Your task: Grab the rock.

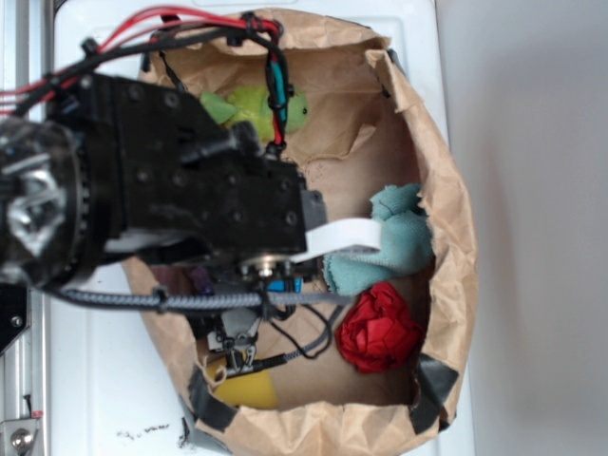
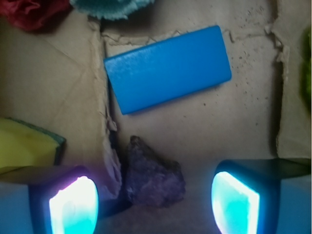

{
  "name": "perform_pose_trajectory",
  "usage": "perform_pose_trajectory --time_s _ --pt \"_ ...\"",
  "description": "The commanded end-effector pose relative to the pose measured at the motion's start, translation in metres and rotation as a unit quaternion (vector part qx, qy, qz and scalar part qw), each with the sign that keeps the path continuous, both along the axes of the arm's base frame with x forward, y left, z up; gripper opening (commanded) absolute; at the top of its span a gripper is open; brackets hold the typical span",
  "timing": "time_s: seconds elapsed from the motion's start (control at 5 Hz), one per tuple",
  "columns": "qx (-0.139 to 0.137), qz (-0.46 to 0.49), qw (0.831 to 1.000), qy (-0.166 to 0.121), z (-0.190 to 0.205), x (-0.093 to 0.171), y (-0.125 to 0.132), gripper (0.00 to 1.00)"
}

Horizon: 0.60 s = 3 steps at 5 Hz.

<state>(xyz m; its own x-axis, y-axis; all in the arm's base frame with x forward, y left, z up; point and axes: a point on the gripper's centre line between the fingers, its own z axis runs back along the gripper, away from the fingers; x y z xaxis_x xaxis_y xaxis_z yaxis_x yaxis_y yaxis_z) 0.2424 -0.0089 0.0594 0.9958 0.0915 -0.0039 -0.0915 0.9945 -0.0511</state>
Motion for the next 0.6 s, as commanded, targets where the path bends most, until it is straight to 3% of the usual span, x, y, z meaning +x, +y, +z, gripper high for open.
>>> perform_pose_trajectory --time_s 0.0,0.4 --pt "0.014 -0.025 0.999 -0.023 -0.01 0.001 -0.008 1.0" --pt "0.032 -0.067 0.997 -0.027 -0.031 -0.015 -0.02 1.0"
